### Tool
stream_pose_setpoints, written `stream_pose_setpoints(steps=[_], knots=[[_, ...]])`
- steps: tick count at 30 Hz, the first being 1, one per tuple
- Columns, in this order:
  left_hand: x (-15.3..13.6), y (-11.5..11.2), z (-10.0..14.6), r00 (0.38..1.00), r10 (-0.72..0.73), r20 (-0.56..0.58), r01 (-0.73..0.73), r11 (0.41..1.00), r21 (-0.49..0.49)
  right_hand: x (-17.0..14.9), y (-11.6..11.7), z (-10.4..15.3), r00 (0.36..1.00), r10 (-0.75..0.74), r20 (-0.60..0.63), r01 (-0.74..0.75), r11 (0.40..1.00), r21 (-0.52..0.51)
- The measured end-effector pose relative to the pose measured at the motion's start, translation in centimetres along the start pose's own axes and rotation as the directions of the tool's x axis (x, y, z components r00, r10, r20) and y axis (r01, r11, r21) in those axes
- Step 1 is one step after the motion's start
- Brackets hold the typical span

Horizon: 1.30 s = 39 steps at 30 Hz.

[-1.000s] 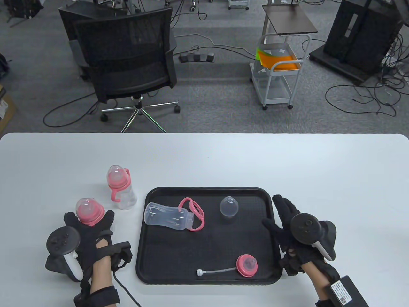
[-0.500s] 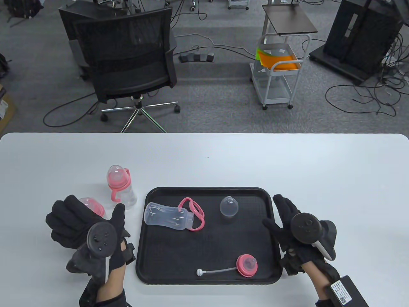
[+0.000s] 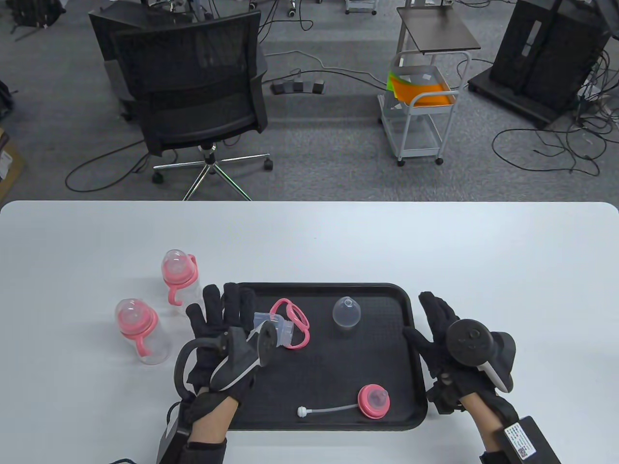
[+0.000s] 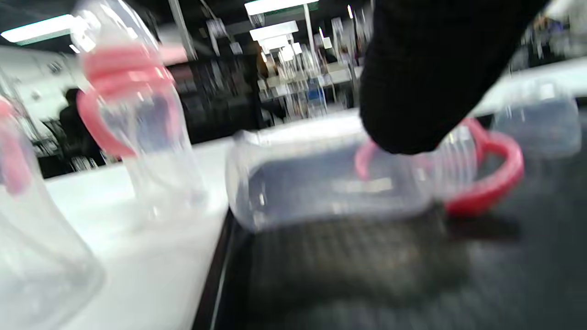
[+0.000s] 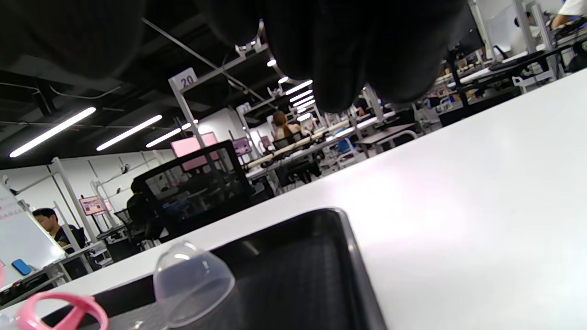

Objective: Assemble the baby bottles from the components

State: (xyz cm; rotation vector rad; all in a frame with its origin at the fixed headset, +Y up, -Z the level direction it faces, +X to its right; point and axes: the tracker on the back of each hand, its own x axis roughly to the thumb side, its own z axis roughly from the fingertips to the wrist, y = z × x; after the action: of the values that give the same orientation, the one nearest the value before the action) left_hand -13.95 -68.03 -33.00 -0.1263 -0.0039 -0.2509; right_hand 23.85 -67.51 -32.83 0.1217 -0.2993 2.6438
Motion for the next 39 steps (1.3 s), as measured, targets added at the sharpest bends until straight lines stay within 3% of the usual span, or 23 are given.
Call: stream_pose_setpoints(steps=[3,5,11,15,23,28,31,36,39], knots=[[0.6,-1.9,-1.8,1.000,0.007,-0.026,-0.010,0.993,-0.115,-0.2,-0.1,-0.1,1.000,-0.010,-0.004,0.009,1.000,-0.003],[0.7,-2.5,-2.4,0.998,-0.038,-0.051,0.031,0.991,-0.131,-0.3,-0.1,0.0,1.000,-0.015,-0.006,0.015,1.000,-0.003],[0.6,-4.1,-3.9,0.998,0.064,-0.013,-0.065,0.991,-0.118,-0.3,0.1,-0.1,1.000,-0.010,-0.001,0.010,1.000,0.006],[1.0,-5.0,-4.2,1.000,-0.017,-0.014,0.015,0.989,-0.144,-0.4,0.2,-0.1,1.000,-0.010,-0.007,0.010,1.000,0.014],[1.4,-5.6,-3.9,0.992,-0.112,-0.056,0.107,0.990,-0.092,-0.3,0.5,-0.1,1.000,0.002,0.003,-0.002,1.000,0.024],[1.7,-4.7,-3.4,0.987,-0.151,-0.057,0.148,0.988,-0.049,-0.2,0.6,-0.1,1.000,0.010,0.010,-0.011,0.999,0.032],[1.4,-3.3,-2.6,0.967,-0.235,-0.097,0.229,0.971,-0.072,-0.2,0.7,-0.2,1.000,0.012,0.012,-0.012,0.999,0.034],[0.4,-1.3,-1.1,0.952,-0.241,-0.187,0.225,0.969,-0.101,0.0,0.5,-0.1,1.000,0.008,0.021,-0.009,1.000,0.022],[-0.3,0.5,0.2,0.960,-0.187,-0.208,0.187,0.982,-0.023,0.4,-0.3,0.1,0.999,-0.028,0.035,0.028,1.000,-0.006]])
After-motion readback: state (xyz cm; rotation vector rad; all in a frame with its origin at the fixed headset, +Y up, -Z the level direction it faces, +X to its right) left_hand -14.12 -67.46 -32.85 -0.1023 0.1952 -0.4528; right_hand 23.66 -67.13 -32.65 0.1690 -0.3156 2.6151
